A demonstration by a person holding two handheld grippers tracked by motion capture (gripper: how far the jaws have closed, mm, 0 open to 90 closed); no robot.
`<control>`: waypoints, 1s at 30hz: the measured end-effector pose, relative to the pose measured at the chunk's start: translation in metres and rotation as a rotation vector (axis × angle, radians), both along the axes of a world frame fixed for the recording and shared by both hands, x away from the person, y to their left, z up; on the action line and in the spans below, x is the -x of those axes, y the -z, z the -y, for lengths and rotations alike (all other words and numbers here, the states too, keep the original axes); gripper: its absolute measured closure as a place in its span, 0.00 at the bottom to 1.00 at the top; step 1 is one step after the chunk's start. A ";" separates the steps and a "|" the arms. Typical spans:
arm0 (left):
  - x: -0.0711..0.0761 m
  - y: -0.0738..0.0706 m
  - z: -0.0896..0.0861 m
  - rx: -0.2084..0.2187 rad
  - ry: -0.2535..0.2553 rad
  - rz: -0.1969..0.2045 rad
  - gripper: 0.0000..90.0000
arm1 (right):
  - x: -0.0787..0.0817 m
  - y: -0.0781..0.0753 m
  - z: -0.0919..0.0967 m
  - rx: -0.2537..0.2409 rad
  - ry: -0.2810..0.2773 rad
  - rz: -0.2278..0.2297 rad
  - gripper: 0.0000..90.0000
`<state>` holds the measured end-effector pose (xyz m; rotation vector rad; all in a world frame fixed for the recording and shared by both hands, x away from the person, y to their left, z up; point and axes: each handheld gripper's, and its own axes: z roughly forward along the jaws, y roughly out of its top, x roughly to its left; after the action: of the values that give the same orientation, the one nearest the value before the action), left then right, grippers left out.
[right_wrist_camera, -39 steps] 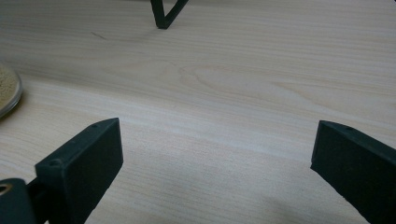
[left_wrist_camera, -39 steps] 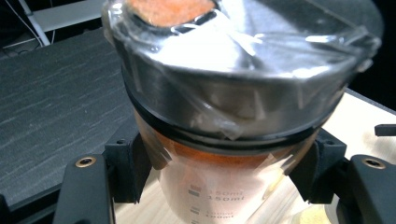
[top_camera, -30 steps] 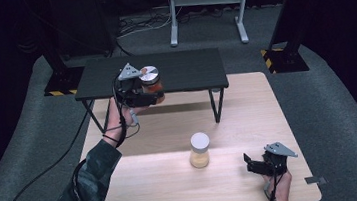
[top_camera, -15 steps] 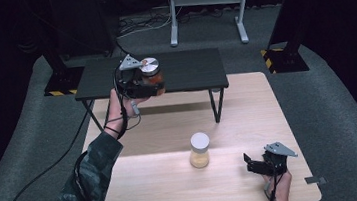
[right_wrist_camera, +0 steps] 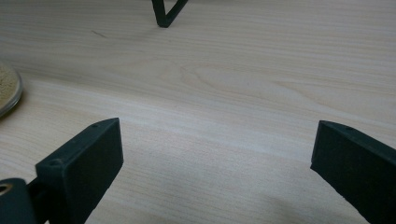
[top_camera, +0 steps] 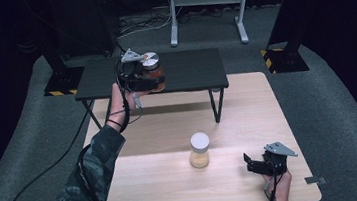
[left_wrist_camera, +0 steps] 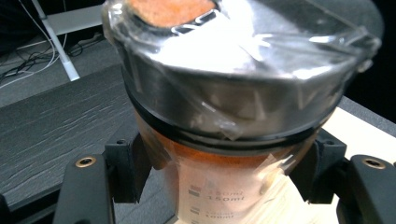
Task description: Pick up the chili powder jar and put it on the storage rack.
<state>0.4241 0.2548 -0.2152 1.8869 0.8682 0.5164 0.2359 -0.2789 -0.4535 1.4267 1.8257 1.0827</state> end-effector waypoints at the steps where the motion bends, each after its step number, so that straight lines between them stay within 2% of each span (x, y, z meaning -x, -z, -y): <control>1: -0.001 0.000 0.002 -0.003 0.000 0.000 0.35 | 0.000 0.000 0.000 0.002 -0.002 0.000 0.01; 9: -0.013 0.003 0.013 -0.008 -0.009 -0.016 0.35 | 0.000 0.000 0.001 -0.002 -0.004 0.001 0.01; 13: -0.016 0.004 0.018 -0.028 -0.012 -0.017 0.35 | 0.000 0.000 0.001 -0.004 -0.005 0.003 0.01; 19: -0.018 0.005 0.022 -0.032 -0.019 -0.015 0.35 | 0.000 0.000 0.002 -0.005 -0.006 0.003 0.01; 27: -0.023 0.004 0.035 -0.081 -0.008 -0.018 0.35 | 0.000 0.000 0.001 -0.004 -0.006 0.000 0.01; 30: -0.025 0.005 0.036 -0.076 -0.016 -0.024 0.35 | 0.000 0.000 0.001 -0.004 -0.006 0.002 0.01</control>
<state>0.4494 0.2183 -0.2206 1.9601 0.8912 0.5437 0.2358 -0.2802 -0.4538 1.4228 1.8279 1.0913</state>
